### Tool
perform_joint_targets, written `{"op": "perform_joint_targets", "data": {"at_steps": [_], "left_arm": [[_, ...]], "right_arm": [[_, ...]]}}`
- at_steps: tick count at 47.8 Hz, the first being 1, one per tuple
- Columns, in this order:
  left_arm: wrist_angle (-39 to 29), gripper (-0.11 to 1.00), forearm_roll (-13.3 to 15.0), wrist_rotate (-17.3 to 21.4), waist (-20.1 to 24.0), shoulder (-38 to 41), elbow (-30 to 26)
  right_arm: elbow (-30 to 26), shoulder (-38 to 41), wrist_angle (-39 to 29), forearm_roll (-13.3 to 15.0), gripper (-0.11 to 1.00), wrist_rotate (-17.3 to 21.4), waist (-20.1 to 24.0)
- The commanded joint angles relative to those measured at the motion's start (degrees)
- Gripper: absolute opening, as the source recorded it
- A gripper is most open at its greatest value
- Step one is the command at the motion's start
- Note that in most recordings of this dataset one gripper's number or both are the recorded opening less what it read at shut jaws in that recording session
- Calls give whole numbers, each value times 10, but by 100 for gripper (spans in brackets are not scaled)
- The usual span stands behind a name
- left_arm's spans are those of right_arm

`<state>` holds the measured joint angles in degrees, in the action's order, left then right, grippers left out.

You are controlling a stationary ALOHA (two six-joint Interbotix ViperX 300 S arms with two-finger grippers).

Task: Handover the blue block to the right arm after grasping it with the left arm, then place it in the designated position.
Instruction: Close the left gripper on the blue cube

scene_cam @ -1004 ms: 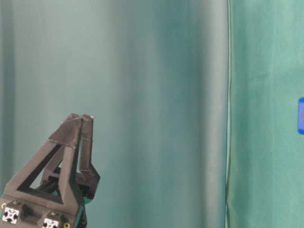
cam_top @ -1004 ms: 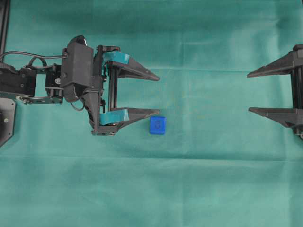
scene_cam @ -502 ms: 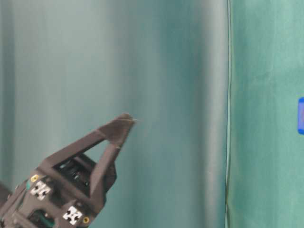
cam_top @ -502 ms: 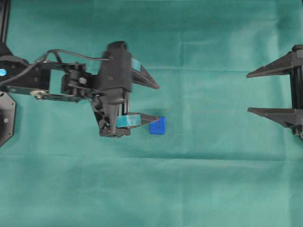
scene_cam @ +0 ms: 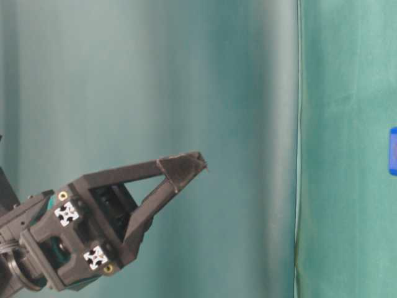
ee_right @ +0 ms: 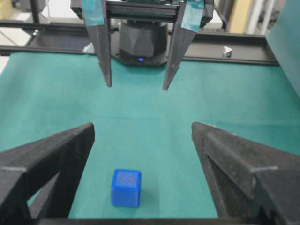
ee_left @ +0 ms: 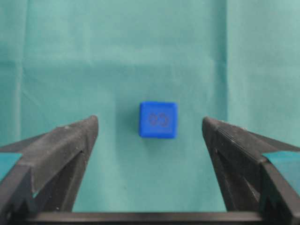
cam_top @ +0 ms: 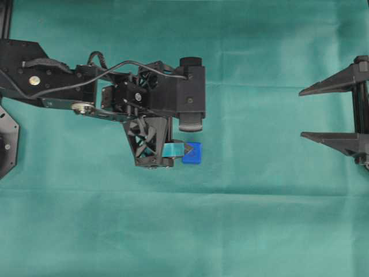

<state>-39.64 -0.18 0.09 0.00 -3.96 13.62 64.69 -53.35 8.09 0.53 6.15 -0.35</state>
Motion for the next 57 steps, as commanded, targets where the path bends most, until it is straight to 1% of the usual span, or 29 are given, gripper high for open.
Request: {"op": "perform_joint_targets", "data": {"at_steps": [1,9,57], "left_arm": [[5,100,-3,0,2,-10,-12],[17,100,-2,0,2,-13,-6],[17,100,-2,-4,2,-14,-2]], "right_arm": [[-11,4,2,1,94,-1,-1],[-12,4,2,1,94,-1,-1],[-13,4,-2,2,94,-2,-1]]}}
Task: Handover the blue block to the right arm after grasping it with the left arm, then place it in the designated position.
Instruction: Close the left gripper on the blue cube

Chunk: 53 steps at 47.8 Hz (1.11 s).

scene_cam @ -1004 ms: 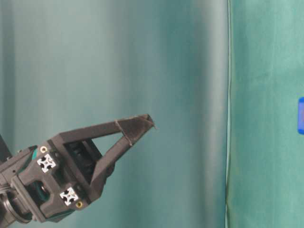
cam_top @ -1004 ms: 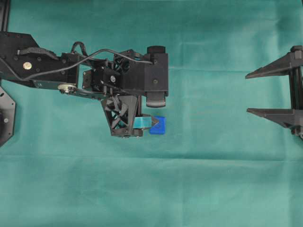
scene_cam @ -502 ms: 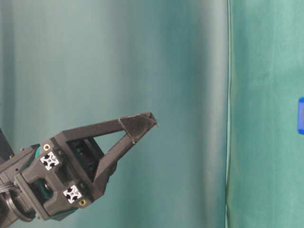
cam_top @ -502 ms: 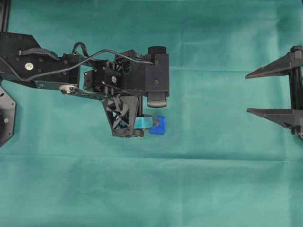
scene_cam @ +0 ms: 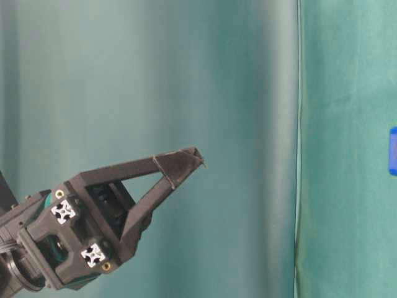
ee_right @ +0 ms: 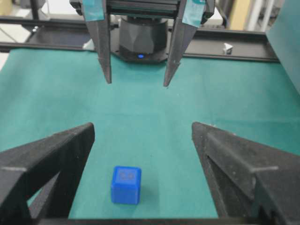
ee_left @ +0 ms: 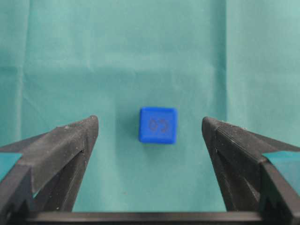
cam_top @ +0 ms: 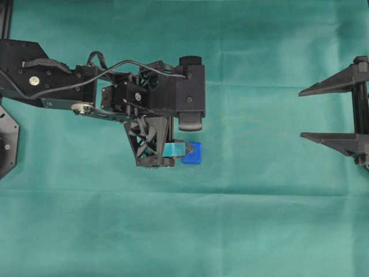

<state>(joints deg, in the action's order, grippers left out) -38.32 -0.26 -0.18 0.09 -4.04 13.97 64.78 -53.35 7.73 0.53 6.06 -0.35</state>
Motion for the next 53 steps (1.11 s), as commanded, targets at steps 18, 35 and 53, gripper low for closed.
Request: {"op": "perform_joint_targets", "data": {"at_steps": [18,35,53], "left_arm": [[18,100,-1,0,-2,-10,9],[91,100,0,-2,-5,0,58],[181,100,1,-2,-9,53,97]], "right_arm": [[-14,4,2,1,94,-1,-1],[-13,9,3,1,94,-1,-1],[-12,13,3,1,94,-1,-1]]}}
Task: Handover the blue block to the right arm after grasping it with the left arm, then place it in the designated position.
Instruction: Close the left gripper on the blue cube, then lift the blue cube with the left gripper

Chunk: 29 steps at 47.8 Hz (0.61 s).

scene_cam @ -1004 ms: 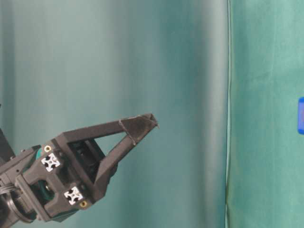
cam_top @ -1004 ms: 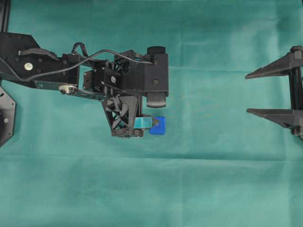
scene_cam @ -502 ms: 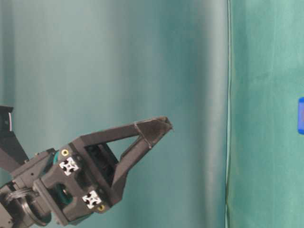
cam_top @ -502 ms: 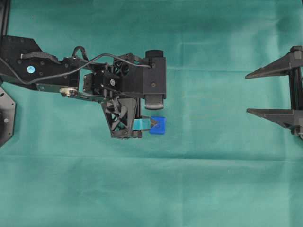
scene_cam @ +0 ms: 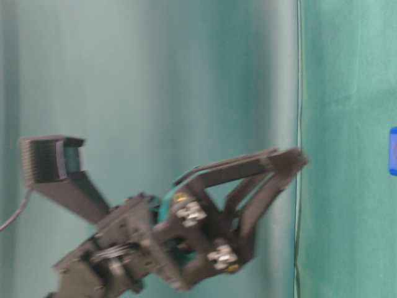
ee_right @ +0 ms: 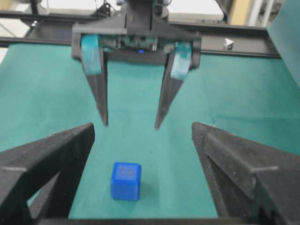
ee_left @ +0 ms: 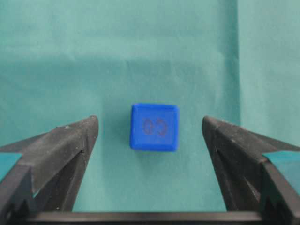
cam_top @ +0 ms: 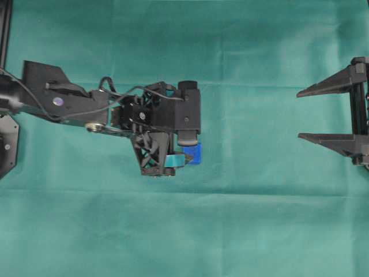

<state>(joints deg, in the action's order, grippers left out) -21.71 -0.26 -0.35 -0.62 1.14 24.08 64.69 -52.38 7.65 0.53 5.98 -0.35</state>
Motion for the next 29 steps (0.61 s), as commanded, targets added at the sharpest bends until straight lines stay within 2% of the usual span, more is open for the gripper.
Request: {"op": "perform_joint_targets", "data": {"at_steps": [1,29], "left_arm": [[18,100,1,-1,-2,5,-4],[87,100,1,-6,-4,86,11]], "right_arm": [[-11,4,4,1,94,0,-1],[-11,11,4,1,94,-1,-1]]}}
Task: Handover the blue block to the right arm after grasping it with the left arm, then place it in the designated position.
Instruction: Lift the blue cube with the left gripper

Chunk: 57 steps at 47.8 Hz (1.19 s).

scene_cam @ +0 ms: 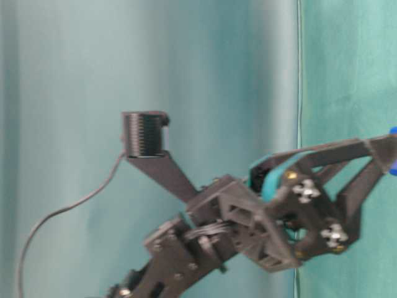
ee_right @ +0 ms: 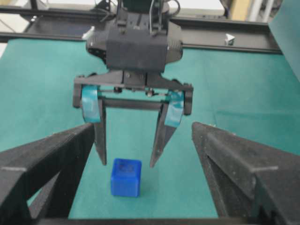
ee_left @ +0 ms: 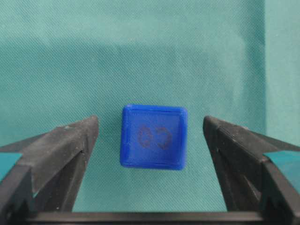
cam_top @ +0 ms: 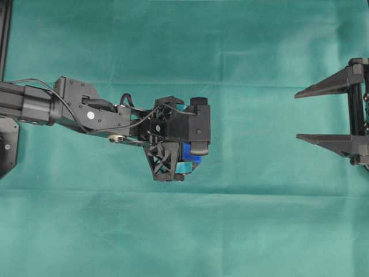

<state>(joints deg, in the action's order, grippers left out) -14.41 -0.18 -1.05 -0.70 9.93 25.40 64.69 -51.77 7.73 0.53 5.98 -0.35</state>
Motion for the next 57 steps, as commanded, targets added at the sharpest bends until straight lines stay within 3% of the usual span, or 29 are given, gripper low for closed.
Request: {"op": "perform_joint_targets", "data": {"at_steps": [1,30,35,42,57], "left_arm": [[17,100,0,1,-2,1,-1],[37,98,0,2,-2,47,0],[36,84,1,1,-4,47,-2],[31,46,0,2,-4,47,-3],[25,47,0,2,-4,47,-5]], "right_arm": [[-11,4,3,1,94,0,-1],[-10,7,3,1,94,0,-1],[-10,8,3,1,94,-1,-1],[-10,7,2,1,94,-1,-1],[-10,7,3,1,94,-1,-1]]}}
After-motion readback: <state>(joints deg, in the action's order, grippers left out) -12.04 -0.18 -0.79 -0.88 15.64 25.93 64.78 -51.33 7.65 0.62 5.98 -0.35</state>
